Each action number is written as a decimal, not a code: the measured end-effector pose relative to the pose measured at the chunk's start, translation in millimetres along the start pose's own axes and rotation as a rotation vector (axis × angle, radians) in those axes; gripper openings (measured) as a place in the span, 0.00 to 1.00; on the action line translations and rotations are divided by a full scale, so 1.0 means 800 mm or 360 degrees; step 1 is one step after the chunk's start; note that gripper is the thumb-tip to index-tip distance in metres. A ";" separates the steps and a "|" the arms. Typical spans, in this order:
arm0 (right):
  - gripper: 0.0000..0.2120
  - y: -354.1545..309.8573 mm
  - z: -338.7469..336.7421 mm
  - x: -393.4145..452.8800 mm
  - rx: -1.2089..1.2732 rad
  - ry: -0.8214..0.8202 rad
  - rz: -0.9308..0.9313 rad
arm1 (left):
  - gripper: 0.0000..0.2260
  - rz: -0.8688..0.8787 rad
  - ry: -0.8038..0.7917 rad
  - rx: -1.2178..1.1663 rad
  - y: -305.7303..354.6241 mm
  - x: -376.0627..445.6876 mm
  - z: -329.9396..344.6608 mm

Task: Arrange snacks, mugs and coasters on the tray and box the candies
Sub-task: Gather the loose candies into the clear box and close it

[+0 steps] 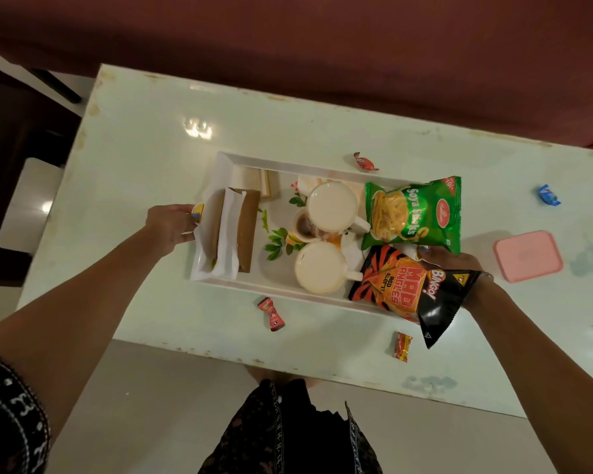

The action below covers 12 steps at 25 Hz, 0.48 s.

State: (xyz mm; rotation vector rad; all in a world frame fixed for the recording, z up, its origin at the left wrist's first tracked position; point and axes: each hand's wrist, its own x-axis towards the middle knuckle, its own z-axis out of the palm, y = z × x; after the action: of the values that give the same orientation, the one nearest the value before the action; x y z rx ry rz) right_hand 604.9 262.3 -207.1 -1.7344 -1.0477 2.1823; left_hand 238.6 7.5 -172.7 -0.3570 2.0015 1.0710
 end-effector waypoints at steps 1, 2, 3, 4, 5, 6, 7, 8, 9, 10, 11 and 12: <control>0.51 0.001 -0.001 -0.001 -0.0016 0.0003 0.0005 | 0.12 0.0009 0.0008 0.0001 0.000 0.002 0.001; 0.51 0.003 -0.002 0.000 -0.0007 0.0003 0.0004 | 0.11 0.0019 0.0008 0.0001 0.000 0.003 0.002; 0.52 0.004 -0.001 0.000 -0.0012 0.0008 0.0010 | 0.11 0.0026 0.0011 -0.0001 0.000 0.006 0.003; 0.52 0.003 -0.001 -0.001 -0.0013 0.0011 0.0014 | 0.12 0.0025 0.0014 0.0008 0.000 0.007 0.004; 0.52 0.003 -0.001 -0.001 -0.0023 0.0020 0.0004 | 0.12 0.0026 0.0017 0.0015 0.000 0.008 0.004; 0.50 0.002 -0.002 -0.001 -0.0020 0.0028 -0.0014 | 0.09 0.0026 0.0019 0.0023 0.001 0.008 0.003; 0.48 0.001 0.000 -0.002 -0.0017 0.0027 -0.0020 | 0.07 0.0021 0.0017 0.0034 0.001 0.009 0.002; 0.47 0.001 0.002 -0.003 -0.0004 0.0025 -0.0007 | 0.08 0.0014 0.0011 0.0041 0.001 0.010 0.002; 0.43 0.001 0.003 -0.001 0.0008 0.0024 0.0009 | 0.09 0.0008 0.0006 0.0051 0.001 0.012 0.000; 0.37 0.002 0.004 0.000 0.0035 0.0026 0.0038 | 0.09 0.0002 0.0010 0.0053 0.002 0.014 -0.001; 0.31 0.003 0.001 0.004 0.0043 0.0046 0.0061 | 0.10 -0.0009 0.0022 0.0058 0.002 0.016 -0.002; 0.30 0.004 0.000 0.006 0.0049 0.0055 0.0088 | 0.09 -0.0025 0.0039 0.0062 0.003 0.018 -0.003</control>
State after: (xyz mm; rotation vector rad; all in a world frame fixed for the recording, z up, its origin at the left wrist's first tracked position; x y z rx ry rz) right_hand 604.2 262.0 -212.7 -1.8020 -0.9639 2.1807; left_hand 227.2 8.9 -182.3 -0.3663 2.0353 1.0207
